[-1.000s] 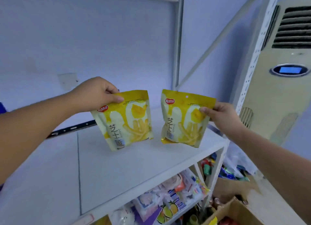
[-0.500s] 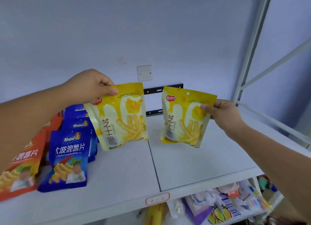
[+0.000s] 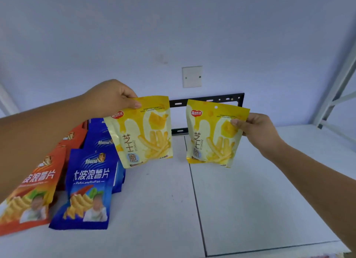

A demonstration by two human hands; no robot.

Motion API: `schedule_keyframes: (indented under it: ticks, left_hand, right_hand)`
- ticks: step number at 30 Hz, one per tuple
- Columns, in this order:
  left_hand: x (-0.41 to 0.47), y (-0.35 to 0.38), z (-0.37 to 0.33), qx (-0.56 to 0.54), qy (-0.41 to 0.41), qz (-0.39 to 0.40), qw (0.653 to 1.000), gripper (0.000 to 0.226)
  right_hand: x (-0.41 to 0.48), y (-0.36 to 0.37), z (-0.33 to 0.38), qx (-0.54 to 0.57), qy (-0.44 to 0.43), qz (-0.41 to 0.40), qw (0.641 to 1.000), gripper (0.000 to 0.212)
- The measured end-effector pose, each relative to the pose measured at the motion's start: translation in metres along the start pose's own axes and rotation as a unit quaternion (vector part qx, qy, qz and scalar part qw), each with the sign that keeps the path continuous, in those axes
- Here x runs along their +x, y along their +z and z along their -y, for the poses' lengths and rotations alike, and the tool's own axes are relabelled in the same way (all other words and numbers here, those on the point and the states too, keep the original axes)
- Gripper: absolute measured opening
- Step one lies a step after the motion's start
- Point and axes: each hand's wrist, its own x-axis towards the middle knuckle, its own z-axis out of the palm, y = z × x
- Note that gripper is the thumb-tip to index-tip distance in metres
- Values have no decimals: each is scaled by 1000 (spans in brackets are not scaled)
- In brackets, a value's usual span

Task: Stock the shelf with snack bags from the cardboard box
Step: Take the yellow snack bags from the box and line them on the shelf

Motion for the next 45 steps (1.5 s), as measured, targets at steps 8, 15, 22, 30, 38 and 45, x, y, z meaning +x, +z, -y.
schedule_keyframes:
  ticks: [8, 15, 22, 30, 38, 45]
  left_hand:
    - [75, 28, 22, 10, -20, 17, 1000, 14]
    - [121, 58, 47, 16, -31, 44, 998, 19]
    - [158, 74, 67, 20, -10, 71, 997, 20]
    - [184, 88, 84, 11, 21, 91, 996, 21]
    - [202, 104, 105, 17, 44, 44, 998, 22]
    - [203, 105, 114, 24, 61, 11, 998, 29]
  right_hand:
    - [62, 4, -39, -19, 21, 30, 999, 10]
    - [79, 14, -64, -1, 37, 33, 999, 9]
    - [83, 26, -70, -8, 47, 17, 999, 9]
    - [84, 43, -73, -26, 47, 8, 999, 9]
    - [91, 58, -73, -42, 57, -3, 997, 6]
    - [141, 78, -66, -77, 60, -8, 995, 11]
